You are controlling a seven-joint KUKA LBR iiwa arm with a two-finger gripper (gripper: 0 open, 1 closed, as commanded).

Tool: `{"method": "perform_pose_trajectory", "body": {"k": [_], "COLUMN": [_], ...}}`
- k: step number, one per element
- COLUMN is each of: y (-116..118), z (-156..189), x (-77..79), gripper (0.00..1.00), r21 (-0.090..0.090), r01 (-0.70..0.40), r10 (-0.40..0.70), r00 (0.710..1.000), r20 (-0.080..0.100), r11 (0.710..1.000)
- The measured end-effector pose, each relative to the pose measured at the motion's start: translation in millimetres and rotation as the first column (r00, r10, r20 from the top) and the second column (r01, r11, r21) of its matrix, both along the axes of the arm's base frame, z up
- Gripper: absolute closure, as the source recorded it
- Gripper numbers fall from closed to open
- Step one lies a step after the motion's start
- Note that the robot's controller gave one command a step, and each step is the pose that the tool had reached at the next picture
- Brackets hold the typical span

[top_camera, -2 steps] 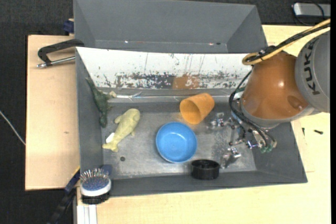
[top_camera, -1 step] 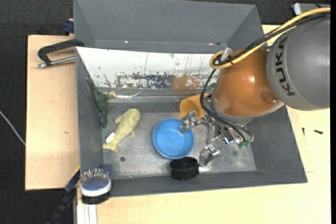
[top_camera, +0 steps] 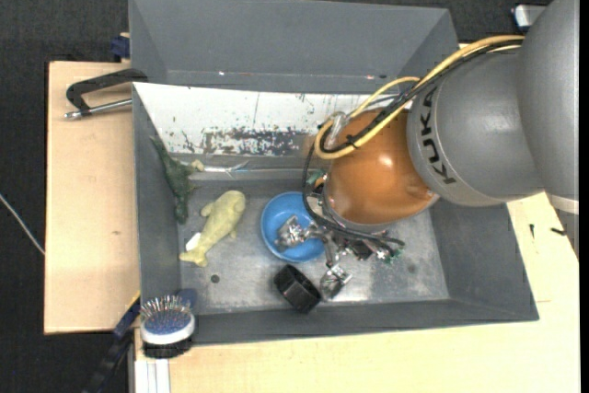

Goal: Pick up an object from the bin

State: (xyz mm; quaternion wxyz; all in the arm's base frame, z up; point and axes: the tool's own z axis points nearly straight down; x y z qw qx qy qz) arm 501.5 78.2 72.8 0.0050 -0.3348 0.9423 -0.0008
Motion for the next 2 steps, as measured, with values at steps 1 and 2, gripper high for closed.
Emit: {"method": "perform_pose_trajectory", "body": {"k": [1, 2], "y": [0, -12], "z": [3, 160], "x": [2.1, 10.2], "gripper": [1.00, 1.00], "r21": [0.000, -0.001], "r01": [0.001, -0.148], "r10": [-0.001, 0.148], "r00": [1.000, 0.989], "r20": [0.007, 0.005], "r11": [1.000, 0.989]}}
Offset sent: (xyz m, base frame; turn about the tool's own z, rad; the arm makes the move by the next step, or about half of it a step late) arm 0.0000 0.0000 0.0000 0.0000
